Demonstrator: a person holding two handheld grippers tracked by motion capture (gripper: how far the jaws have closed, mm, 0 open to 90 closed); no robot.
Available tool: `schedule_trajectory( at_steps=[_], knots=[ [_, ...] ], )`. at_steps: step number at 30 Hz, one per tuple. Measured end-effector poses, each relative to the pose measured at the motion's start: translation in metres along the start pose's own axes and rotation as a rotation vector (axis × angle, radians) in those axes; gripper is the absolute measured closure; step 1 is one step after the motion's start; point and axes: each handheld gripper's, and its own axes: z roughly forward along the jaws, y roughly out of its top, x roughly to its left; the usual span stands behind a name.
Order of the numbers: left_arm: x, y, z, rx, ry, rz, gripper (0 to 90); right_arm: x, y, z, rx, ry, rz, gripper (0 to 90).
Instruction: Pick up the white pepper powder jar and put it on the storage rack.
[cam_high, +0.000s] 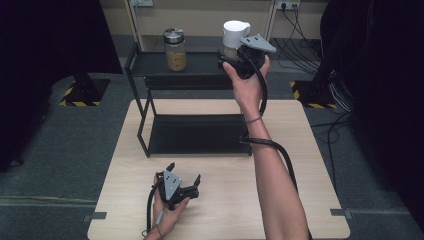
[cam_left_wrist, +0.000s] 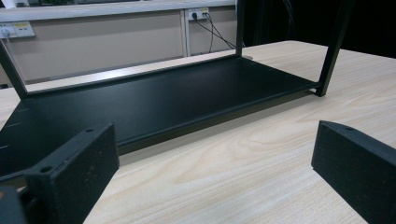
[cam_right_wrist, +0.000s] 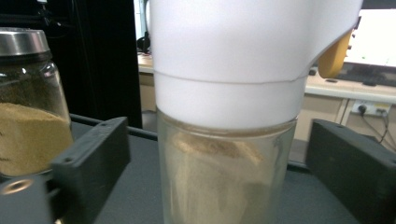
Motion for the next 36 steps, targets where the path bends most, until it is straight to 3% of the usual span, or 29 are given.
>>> schedule_trajectory(
  at_steps=[2, 11, 18, 28, 36],
  knots=[
    [0.000, 0.000, 0.000, 0.000, 0.001, 0.002, 0.1, 0.001, -0.002, -0.002, -0.003, -0.002, -0.022, 4.0],
    [-0.001, 0.000, 0.000, -0.001, 0.003, 0.007, 0.1, -0.004, -0.011, -0.021, -0.055, 0.045, -0.037, 3.2],
    [-0.001, 0.000, 0.000, -0.001, 0.005, 0.009, 0.1, -0.007, -0.014, -0.031, -0.064, 0.050, -0.074, 3.2],
    [-0.002, -0.001, 0.000, -0.006, 0.006, 0.009, 0.1, -0.009, -0.022, -0.045, -0.091, 0.080, -0.086, 3.2],
    [-0.002, -0.001, 0.000, -0.004, 0.006, 0.009, 0.1, -0.014, -0.040, -0.062, -0.117, 0.099, -0.101, 3.0]
  ],
)
